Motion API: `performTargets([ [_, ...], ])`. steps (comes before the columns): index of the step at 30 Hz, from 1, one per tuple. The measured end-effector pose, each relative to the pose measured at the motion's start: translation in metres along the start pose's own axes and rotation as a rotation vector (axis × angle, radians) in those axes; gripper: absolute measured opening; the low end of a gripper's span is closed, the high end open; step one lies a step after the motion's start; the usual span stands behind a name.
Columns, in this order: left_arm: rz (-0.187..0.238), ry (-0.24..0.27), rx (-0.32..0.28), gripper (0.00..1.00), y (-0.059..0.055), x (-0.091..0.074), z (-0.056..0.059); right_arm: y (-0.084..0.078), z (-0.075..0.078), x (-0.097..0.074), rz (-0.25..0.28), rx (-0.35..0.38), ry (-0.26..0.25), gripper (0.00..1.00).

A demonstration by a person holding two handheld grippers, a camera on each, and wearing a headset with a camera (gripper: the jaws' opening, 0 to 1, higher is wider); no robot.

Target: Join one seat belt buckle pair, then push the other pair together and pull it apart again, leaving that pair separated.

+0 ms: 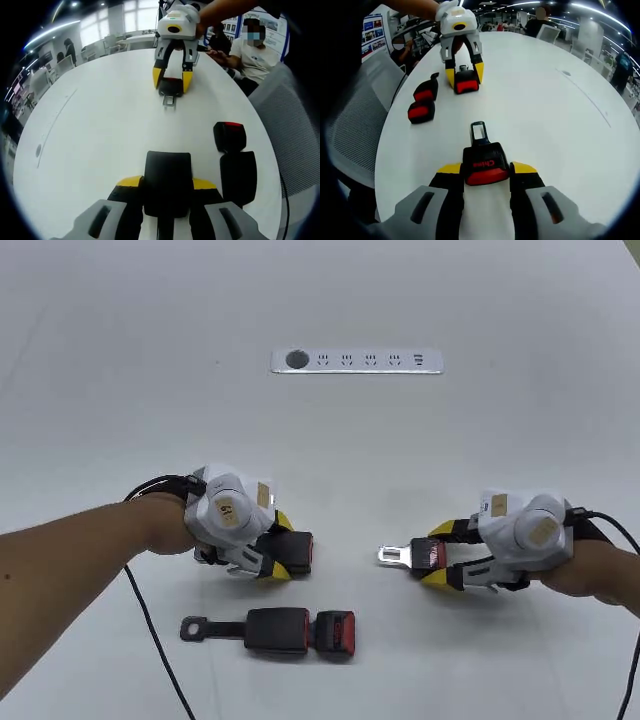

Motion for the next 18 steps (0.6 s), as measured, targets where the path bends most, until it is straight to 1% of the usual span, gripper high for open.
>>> performTargets([
  [1, 0.0, 0.0, -0.001, 0.36, 0.0, 0.0, 0.0, -0.002, 0.002, -0.002, -0.001, 0.0, 0.0, 0.34],
  [4, -0.001, 0.002, -0.003, 0.36, 0.0, 0.0, 0.0, -0.004, 0.002, -0.006, -0.003, 0.002, -0.002, 0.34],
  [7, -0.001, 0.005, -0.008, 0.36, 0.001, 0.0, 0.0, -0.009, 0.007, -0.01, -0.005, 0.006, -0.002, 0.34],
  [10, 0.0, 0.008, -0.012, 0.36, 0.0, 0.0, 0.0, -0.012, 0.006, -0.013, -0.007, 0.009, -0.005, 0.34],
  [16, 0.0, 0.014, -0.02, 0.36, 0.001, 0.0, 0.001, -0.019, 0.012, -0.016, -0.013, 0.005, -0.006, 0.34],
  [18, 0.0, 0.015, -0.022, 0.36, 0.001, 0.0, 0.001, -0.019, 0.01, -0.016, -0.017, 0.004, -0.006, 0.34],
])
Point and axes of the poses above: the centre of the closed fingertips' face, and the gripper's own axes: x roughly forward along the fingers, z roughly to its right, y roughly out of its top, the point moved 7 cm from there along -x, roughly backward along the fingers, and after that the axes turned 1 degree about -z, right-handed, at the moved point
